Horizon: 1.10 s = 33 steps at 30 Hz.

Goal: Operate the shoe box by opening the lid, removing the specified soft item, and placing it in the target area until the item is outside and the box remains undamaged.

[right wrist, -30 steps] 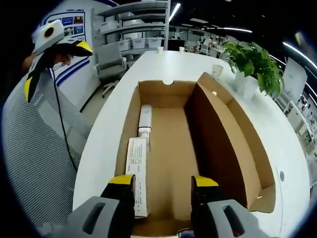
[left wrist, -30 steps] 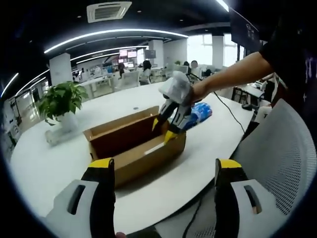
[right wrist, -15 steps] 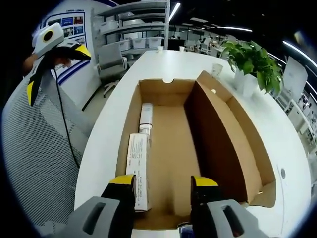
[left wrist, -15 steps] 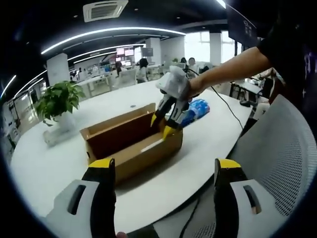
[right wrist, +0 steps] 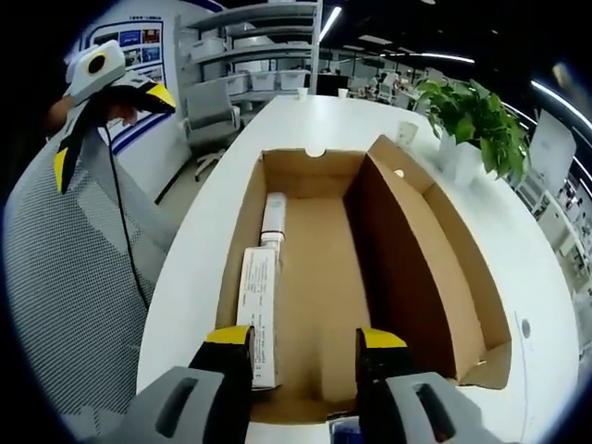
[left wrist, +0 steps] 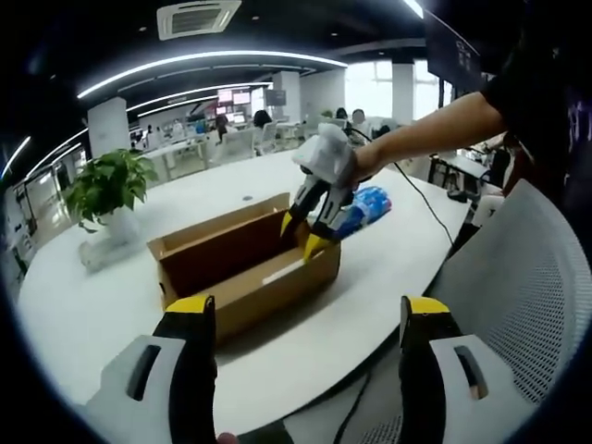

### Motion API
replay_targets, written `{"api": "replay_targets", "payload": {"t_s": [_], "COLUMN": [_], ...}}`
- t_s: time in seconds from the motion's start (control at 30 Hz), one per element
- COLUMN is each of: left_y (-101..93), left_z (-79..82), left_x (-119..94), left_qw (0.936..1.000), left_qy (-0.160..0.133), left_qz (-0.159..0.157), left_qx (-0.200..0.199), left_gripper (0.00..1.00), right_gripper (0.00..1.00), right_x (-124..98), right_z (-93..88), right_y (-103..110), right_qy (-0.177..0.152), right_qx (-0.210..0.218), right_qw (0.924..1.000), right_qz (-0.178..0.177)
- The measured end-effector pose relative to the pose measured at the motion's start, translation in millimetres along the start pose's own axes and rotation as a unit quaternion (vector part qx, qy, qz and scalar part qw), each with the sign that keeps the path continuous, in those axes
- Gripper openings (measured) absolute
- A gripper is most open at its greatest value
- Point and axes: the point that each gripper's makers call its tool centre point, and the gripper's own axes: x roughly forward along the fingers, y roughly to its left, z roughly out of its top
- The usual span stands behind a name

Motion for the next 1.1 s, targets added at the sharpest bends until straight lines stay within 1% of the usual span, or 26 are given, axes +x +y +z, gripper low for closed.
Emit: {"api": "replay_targets", "payload": {"t_s": [0.07, 0.13, 0.23, 0.3, 0.6, 0.67, 0.73, 0.87, 1.1], "left_y": [-0.1, -0.4, -0.7, -1.3, -1.8, -1.9, -1.6, -3.0, -2.1], "left_z": [0.2, -0.3, -0.8, -1.1, -1.1, -1.2, -1.2, -1.9, -1.7], "left_x": [0.0, 0.1, 0.0, 0.3, -0.1, -0.2, -0.1, 0.6, 0.2], "left_qw": [1.0000, 1.0000, 1.0000, 1.0000, 1.0000, 1.0000, 1.0000, 1.0000, 1.0000], "left_qy": [-0.001, 0.001, 0.001, 0.002, 0.003, 0.004, 0.003, 0.005, 0.003], "left_qz": [0.000, -0.001, -0.002, -0.003, -0.004, -0.004, -0.004, -0.007, -0.005], "left_qx": [0.000, 0.000, 0.000, 0.000, 0.003, 0.004, 0.005, 0.005, 0.001], "left_gripper": [0.80, 0.80, 0.80, 0.80, 0.80, 0.80, 0.80, 0.80, 0.79], "right_gripper": [0.40, 0.38, 0.39, 0.41, 0.40, 0.39, 0.39, 0.38, 0.29], "right_x": [2.9, 4.3, 4.3, 3.4, -2.1, -3.8, -4.0, 2.6, 18.3], "right_z": [-2.9, -1.8, -1.3, -1.3, -5.6, -4.6, 1.7, 8.3, 10.2], "right_y": [6.2, 7.2, 6.2, 0.9, -8.1, -6.5, -1.8, 9.0, 11.7], "right_qy": [0.004, 0.002, 0.003, 0.005, 0.012, 0.010, -0.007, -0.016, -0.007], "right_qx": [0.005, 0.007, 0.006, 0.004, -0.003, -0.001, 0.006, 0.002, -0.007], "right_qw": [0.9998, 0.9998, 0.9998, 1.0000, 0.9998, 0.9999, 1.0000, 0.9998, 0.9998], "right_qz": [0.017, 0.019, 0.017, 0.003, -0.016, -0.012, -0.003, 0.013, 0.020]}}
